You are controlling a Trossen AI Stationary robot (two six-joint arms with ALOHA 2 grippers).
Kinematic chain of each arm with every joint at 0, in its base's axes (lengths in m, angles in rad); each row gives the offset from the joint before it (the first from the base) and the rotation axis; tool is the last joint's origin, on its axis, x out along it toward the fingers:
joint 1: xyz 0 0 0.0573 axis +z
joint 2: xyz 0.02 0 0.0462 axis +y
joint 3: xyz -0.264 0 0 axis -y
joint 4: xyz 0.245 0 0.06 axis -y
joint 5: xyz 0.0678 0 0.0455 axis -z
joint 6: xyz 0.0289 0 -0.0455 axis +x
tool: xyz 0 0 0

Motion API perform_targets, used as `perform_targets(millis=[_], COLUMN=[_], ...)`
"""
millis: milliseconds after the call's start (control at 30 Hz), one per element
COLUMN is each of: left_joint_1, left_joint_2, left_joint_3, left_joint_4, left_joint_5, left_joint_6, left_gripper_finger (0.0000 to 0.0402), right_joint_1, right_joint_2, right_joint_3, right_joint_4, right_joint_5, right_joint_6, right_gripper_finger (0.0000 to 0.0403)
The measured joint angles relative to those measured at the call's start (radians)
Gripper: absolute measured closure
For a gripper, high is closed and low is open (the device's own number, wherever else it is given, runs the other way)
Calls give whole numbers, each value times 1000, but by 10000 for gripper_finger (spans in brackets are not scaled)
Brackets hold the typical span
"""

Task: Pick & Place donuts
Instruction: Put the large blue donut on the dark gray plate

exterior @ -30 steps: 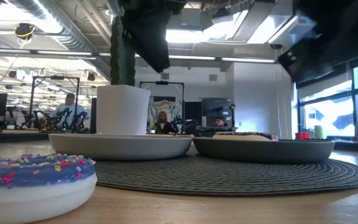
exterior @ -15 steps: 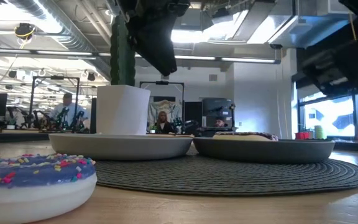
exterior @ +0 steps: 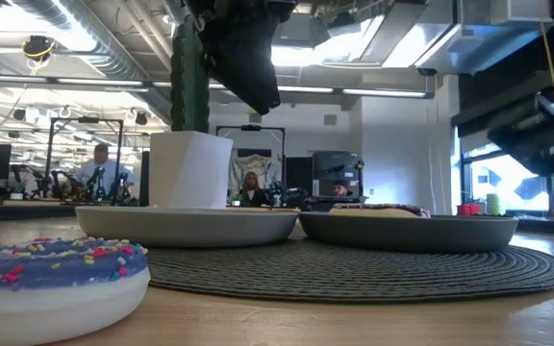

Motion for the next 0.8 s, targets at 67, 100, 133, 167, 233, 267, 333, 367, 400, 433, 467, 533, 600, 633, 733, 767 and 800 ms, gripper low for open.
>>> perform_targets(millis=[67, 100, 133, 167, 233, 267, 333, 367, 400, 433, 467, 533, 600, 633, 733, 767, 800], left_joint_1=[-2, -4, -5, -5, -5, -5, -4, -4, -4, -4, -4, -4, -4, -4, -8, -10, -11], left_joint_2=[0, 0, 0, 0, -1, -1, -1, -1, -1, -1, -1, -1, -1, -1, -1, -1, -1], left_joint_3=[0, 0, 0, 0, 0, 0, 0, 0, 0, 0, 0, 0, 0, 0, 0, 0, 0], left_joint_4=[2, 3, 3, 3, 4, 4, 8, 8, 8, 8, 8, 8, 8, 7, 8, 8, 8], left_joint_5=[3, 4, 4, 4, 5, 6, 6, 7, 7, 6, 5, 7, 6, 7, 6, 6, 7], left_joint_6=[0, 0, 0, 0, 0, 0, 0, 0, 0, 0, 0, 0, 0, 0, 0, 0, 0], left_gripper_finger=[253, 253, 254, 254, 252, 251, 249, 249, 249, 250, 251, 253, 254, 254, 251, 250, 249], right_joint_1=[0, -1, -1, 0, -1, -1, 0, -1, -1, -1, -1, 0, 2, 3, 7, 7, 6], right_joint_2=[29, 44, 55, 61, 66, 65, 58, 54, 49, 45, 44, 44, 43, 43, 18, 3, -17], right_joint_3=[0, 2, 5, 7, 18, 21, 30, 36, 41, 50, 59, 77, 97, 106, 130, 135, 139], right_joint_4=[10, 23, 29, 30, 21, 14, -11, -23, -38, -60, -79, -122, -163, -184, -300, -341, -384], right_joint_5=[1, 0, 0, 1, 1, 0, 2, 2, 2, 7, 15, 28, 35, 45, 125, 161, 202], right_joint_6=[1, 1, 0, -2, -5, -10, -27, -29, -32, -33, -33, -32, -35, -40, -52, -51, -49], right_gripper_finger=[290, 292, 294, 296, 303, 308, 321, 330, 340, 349, 359, 378, 392, 393, 389, 388, 387])
